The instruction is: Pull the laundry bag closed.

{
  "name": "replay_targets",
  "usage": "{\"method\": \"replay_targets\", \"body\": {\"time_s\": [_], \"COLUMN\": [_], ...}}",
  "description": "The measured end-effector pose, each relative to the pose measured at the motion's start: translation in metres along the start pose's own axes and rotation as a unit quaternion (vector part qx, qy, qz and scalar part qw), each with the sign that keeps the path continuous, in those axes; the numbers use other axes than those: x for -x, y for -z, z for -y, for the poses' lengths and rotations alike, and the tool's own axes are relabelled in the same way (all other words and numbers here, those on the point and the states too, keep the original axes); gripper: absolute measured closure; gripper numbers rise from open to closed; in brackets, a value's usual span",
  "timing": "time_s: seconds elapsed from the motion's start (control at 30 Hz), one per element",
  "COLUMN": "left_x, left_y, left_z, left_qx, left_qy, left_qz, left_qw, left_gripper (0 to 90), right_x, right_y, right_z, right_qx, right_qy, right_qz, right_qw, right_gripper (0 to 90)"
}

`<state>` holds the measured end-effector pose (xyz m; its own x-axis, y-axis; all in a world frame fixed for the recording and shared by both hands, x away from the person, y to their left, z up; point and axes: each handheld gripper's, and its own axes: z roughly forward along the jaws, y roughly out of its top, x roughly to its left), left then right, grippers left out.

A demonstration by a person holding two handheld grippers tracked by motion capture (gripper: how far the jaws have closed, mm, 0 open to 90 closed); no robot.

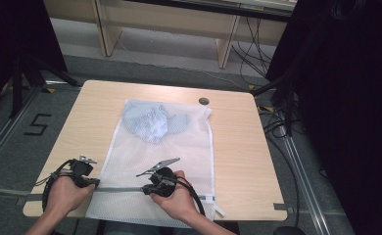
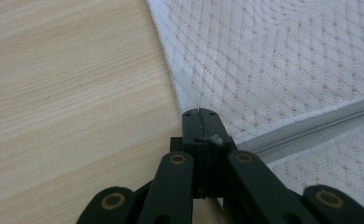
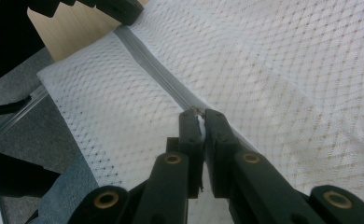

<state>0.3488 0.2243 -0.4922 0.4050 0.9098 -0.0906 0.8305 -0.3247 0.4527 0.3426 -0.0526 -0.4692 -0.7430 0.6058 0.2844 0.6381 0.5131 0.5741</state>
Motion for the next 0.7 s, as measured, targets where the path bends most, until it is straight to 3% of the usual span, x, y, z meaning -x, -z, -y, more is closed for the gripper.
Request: {"method": "replay_targets", "body": {"time_s": [0.07, 0.1, 0.17, 0.57, 0.7], "left_x": [0.0001, 0.0011, 0.001, 0.0001, 0.0012], "left_y": [-0.0001, 0.0005, 0.0005, -0.0002, 0.0005], "left_z": [0.0001, 0.0002, 0.0001, 0.0, 0.0002], "left_qx": [0.0, 0.0, 0.0, 0.0, 0.0], "left_qy": [0.001, 0.004, 0.005, 0.002, 0.006], "left_qz": [0.001, -0.007, -0.006, 0.001, -0.006], "left_qw": [1.0, 1.0, 1.0, 1.0, 1.0], "left_gripper": [90.0, 90.0, 90.0, 90.0, 90.0], "right_x": [0.0001, 0.0024, 0.0018, 0.0049, 0.0062], "right_y": [0.0002, 0.0001, 0.0017, 0.0038, 0.0046], "right_z": [0.0004, 0.0004, 0.0015, 0.0044, 0.0055], "right_qx": [0.0, 0.004, 0.0, -0.001, 0.0], "right_qy": [-0.006, 0.01, -0.004, -0.001, -0.001], "right_qz": [-0.005, -0.004, -0.003, 0.004, 0.004], "right_qw": [1.0, 0.9999, 1.0, 1.0, 1.0], "right_gripper": [87.0, 87.0, 87.0, 87.0, 87.0]}}
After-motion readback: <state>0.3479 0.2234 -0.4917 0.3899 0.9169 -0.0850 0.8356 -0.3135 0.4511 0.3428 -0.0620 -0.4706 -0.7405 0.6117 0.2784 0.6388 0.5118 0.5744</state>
